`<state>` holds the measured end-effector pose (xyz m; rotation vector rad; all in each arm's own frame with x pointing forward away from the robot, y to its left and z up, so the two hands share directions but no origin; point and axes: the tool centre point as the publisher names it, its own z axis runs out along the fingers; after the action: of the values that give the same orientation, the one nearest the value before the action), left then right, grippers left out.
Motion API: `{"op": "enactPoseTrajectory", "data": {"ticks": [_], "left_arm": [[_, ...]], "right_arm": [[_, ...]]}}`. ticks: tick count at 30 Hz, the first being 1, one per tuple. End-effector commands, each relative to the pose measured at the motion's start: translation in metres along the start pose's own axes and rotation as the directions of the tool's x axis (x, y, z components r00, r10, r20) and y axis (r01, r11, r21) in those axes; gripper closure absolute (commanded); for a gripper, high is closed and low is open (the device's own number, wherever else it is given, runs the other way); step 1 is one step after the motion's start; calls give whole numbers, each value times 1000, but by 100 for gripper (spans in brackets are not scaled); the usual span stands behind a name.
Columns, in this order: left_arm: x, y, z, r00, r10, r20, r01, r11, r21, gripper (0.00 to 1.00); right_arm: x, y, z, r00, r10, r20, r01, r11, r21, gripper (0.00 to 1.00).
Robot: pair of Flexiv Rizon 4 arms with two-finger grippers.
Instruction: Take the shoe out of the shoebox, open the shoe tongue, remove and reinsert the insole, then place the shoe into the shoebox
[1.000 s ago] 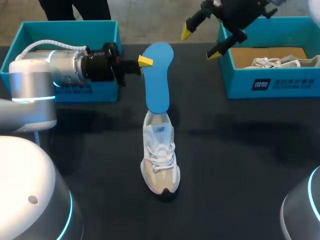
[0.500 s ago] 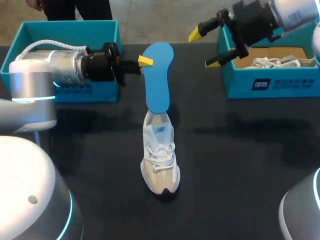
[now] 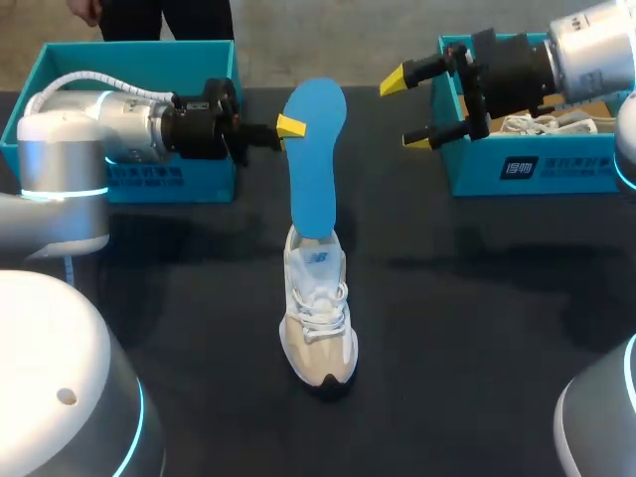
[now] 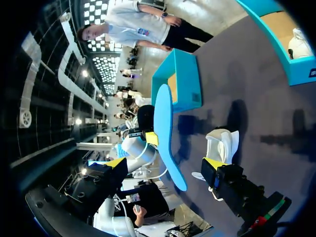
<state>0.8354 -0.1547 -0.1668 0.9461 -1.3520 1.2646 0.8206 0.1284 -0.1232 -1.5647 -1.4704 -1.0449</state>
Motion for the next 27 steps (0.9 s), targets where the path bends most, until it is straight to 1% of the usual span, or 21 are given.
{"op": "enactPoseTrajectory", "data": {"ticks": [1, 2, 3, 4, 6, 8, 9, 27], "left_arm": [[6, 0, -3, 651, 756, 66, -747, 653, -121, 100], [4, 0, -3, 553, 829, 82, -819, 559, -132, 100], [3, -1, -4, 480, 873, 84, -865, 487, -119, 100], [3, -3, -5, 416, 903, 106, -899, 426, -104, 100], [5, -4, -5, 246, 962, 116, -955, 261, -142, 100], [7, -7, -5, 141, 980, 141, -979, 159, -124, 100], [9, -9, -5, 78, 986, 147, -984, 100, -148, 100], [9, -9, -5, 78, 986, 147, -984, 100, -148, 100]], "right_arm": [[0, 0, 1, 1000, 0, 1, 0, 1000, -3, 0], [0, 0, 1, 1000, 0, 1, 0, 1000, -3, 0], [0, 0, 1, 1000, 0, 1, 0, 1000, -3, 0], [0, 0, 1, 1000, 0, 1, 0, 1000, -3, 0], [0, 0, 1, 1000, 0, 1, 0, 1000, -3, 0], [0, 0, 1, 1000, 0, 1, 0, 1000, -3, 0], [0, 0, 1, 1000, 0, 1, 0, 1000, -3, 0], [0, 0, 1, 1000, 0, 1, 0, 1000, -3, 0]]}}
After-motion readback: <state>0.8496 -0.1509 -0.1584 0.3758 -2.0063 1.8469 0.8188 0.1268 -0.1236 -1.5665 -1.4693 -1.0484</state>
